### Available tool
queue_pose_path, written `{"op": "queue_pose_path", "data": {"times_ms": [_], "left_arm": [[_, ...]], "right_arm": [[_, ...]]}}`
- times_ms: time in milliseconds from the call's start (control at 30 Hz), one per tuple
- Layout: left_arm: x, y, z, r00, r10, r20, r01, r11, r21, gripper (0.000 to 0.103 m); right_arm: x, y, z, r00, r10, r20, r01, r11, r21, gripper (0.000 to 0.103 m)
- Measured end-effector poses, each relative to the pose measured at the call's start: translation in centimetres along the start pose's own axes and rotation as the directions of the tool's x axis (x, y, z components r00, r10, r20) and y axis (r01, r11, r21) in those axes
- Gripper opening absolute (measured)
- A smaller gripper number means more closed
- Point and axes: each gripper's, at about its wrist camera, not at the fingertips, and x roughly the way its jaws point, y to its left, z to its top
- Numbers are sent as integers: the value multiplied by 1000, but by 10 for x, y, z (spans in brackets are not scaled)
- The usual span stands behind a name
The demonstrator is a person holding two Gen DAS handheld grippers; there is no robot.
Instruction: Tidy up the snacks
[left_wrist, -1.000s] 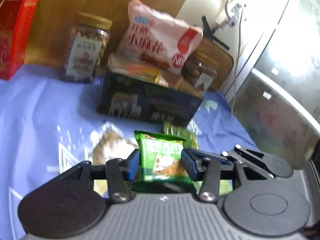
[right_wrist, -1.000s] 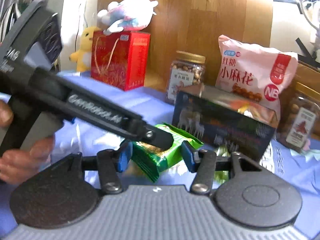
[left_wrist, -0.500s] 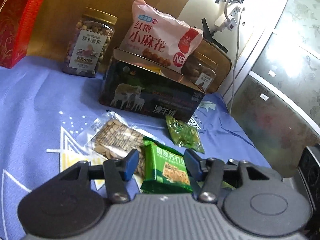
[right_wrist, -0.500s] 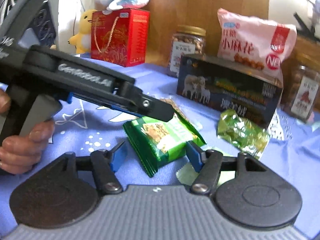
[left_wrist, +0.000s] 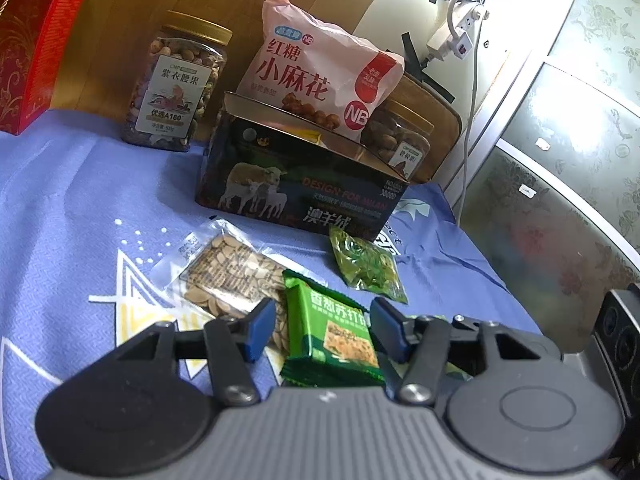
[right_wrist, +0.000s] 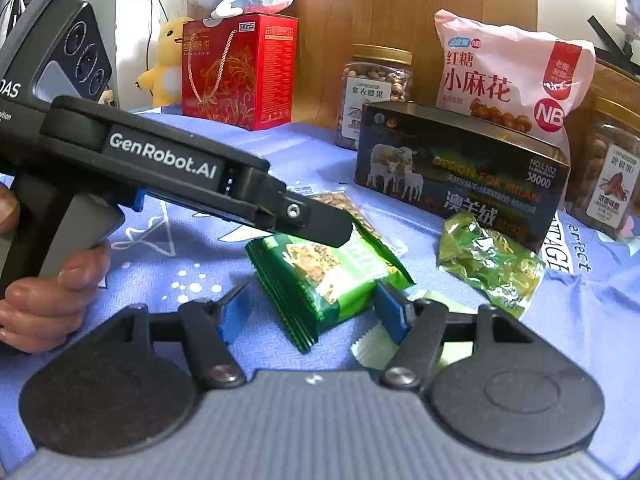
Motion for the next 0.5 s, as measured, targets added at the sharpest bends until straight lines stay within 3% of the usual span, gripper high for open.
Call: {"op": "queue_pose_path", "data": {"times_ms": [500], "left_arm": [[3, -1, -2, 1000, 5, -12, -5, 1000, 4, 55]], "right_arm": [[0, 1, 0, 1000, -2, 0, 2, 1000, -4, 71]]}}
